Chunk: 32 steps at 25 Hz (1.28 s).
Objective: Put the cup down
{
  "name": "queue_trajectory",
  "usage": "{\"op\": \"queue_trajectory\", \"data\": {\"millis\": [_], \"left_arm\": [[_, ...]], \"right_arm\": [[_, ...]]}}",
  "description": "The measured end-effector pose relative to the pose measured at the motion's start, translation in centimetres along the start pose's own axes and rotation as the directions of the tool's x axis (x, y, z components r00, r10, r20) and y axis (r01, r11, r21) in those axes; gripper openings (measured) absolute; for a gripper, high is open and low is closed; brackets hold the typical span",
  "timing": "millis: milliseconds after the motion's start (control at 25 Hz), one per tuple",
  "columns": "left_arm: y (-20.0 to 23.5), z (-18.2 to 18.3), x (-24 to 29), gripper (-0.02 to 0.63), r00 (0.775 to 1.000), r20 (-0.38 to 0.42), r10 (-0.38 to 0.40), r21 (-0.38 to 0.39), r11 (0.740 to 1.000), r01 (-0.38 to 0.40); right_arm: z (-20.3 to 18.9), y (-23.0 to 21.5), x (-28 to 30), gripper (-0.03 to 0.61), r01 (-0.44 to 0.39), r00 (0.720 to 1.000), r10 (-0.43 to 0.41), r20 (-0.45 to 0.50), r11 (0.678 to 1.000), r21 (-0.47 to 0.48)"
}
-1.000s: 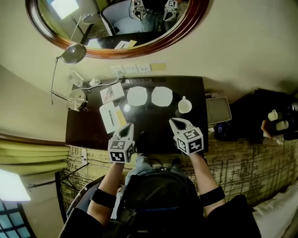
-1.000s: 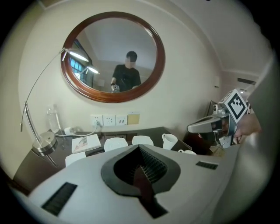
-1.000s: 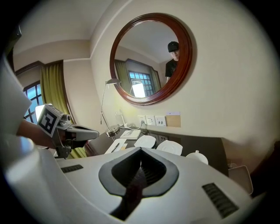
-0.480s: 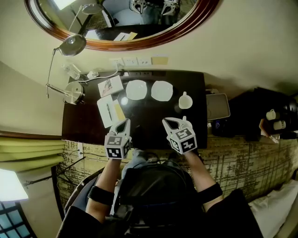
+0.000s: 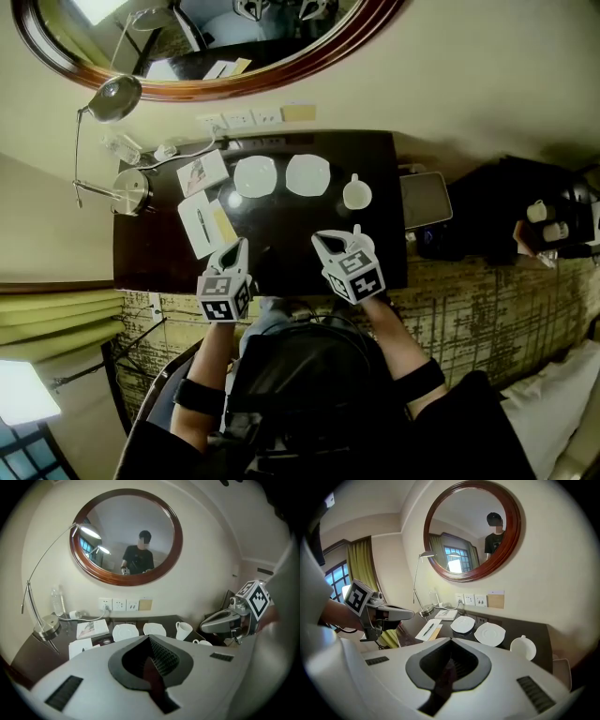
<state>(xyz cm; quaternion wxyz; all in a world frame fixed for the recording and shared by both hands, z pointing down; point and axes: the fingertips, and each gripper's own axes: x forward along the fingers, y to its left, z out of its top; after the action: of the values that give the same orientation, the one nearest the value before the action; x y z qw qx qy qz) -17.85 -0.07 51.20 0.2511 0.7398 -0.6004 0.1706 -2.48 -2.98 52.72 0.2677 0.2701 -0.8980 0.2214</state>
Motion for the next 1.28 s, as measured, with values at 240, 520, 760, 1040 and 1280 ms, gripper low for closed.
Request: {"op": "queue_trajectory", "data": {"millis": [240, 520, 760, 1040, 1280], "left_arm": [[-1.2, -0.2, 0.3, 0.003, 0.999, -0.023, -0.039, 0.002, 0.999, 0.039], [-1.3, -0.5, 1.5, 0.003, 0.999, -0.041, -0.029, 0.030, 0.999, 0.031], [-3.5, -0.8, 4.1, 0.003, 0.988, -0.096, -0.118, 0.060, 0.991, 0.124], [-7.4, -0.6, 8.7, 0.003, 0.962, -0.132, -0.238, 0.134, 0.957, 0.256], [-10.0, 0.4, 11.2, 0.003, 0.936, -0.159, -0.313, 0.179, 0.924, 0.339]], "right_arm": [[0.0, -1.5, -0.4, 0.019, 0.039, 0.999, -0.039, -0.004, 0.999, 0.002], [0.5, -7.3, -0.5, 0.113, 0.187, 0.981, -0.189, -0.047, 0.982, -0.038], [0.5, -12.7, 0.7, 0.379, 0.268, 0.956, -0.273, -0.108, 0.962, -0.062], [-2.5, -16.9, 3.6, 0.509, 0.279, 0.924, -0.294, -0.244, 0.955, -0.097], [-4.2, -19.4, 5.5, 0.540, 0.278, 0.898, -0.289, -0.333, 0.957, -0.083]]}}
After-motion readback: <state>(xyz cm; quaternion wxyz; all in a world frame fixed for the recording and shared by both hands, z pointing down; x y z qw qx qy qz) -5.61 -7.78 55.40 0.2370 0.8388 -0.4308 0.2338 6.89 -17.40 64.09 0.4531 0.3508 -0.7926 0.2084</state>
